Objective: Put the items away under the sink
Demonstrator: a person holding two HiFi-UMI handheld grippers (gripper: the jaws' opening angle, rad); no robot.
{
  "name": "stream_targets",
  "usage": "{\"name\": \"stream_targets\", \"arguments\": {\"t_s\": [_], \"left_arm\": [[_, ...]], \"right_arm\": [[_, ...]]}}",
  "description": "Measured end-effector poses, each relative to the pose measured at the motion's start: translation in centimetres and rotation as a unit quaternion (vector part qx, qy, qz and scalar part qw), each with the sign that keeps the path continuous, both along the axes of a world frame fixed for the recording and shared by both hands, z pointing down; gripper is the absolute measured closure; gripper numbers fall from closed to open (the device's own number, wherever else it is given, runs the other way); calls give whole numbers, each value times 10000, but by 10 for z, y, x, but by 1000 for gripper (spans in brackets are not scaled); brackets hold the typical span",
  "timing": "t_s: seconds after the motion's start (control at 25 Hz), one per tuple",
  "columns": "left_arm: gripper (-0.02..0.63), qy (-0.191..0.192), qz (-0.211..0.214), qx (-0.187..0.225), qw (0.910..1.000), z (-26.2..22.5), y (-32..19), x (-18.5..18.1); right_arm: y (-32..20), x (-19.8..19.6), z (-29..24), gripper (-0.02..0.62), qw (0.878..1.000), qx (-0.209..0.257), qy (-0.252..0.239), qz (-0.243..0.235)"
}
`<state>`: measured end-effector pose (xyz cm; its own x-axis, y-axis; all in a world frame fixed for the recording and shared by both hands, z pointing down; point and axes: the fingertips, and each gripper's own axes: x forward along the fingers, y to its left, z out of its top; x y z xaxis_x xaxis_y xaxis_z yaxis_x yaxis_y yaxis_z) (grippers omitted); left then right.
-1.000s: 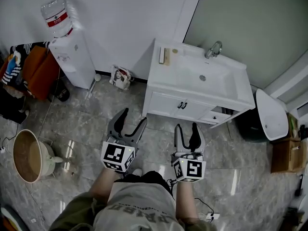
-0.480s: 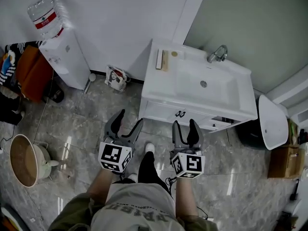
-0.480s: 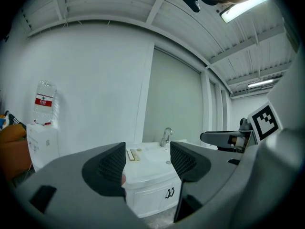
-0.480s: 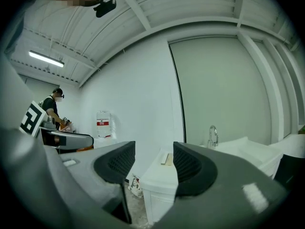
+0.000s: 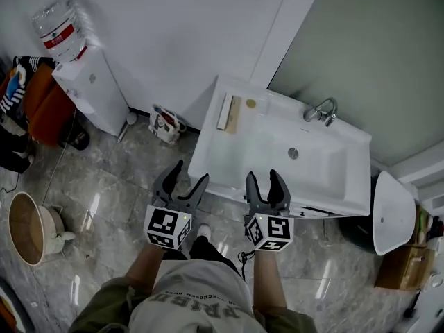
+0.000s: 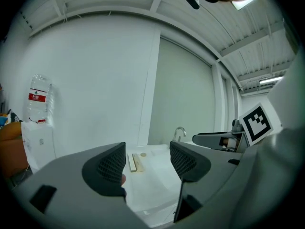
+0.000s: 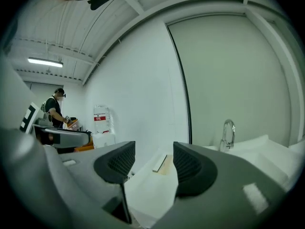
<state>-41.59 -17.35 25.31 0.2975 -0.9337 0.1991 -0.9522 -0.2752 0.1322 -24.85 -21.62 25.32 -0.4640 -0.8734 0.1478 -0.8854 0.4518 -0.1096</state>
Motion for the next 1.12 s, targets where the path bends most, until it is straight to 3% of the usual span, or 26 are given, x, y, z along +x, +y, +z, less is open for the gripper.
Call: {"name": "stream_targets", "arguments": {"t_s": [0.48, 0.84, 1.12], "left_arm": [[328, -45, -120, -303, 9995, 20, -72, -1], [328, -20, 295, -502, 9983, 34, -127, -8], [328, 69, 551, -680, 9961, 45, -178, -24]], "right_arm": [[-106, -15, 53, 356, 9966, -761, 31, -302], [-179, -43, 113, 356, 9875, -1483, 466, -247], [-239, -70, 175, 356, 9725, -2140, 897, -181]]}}
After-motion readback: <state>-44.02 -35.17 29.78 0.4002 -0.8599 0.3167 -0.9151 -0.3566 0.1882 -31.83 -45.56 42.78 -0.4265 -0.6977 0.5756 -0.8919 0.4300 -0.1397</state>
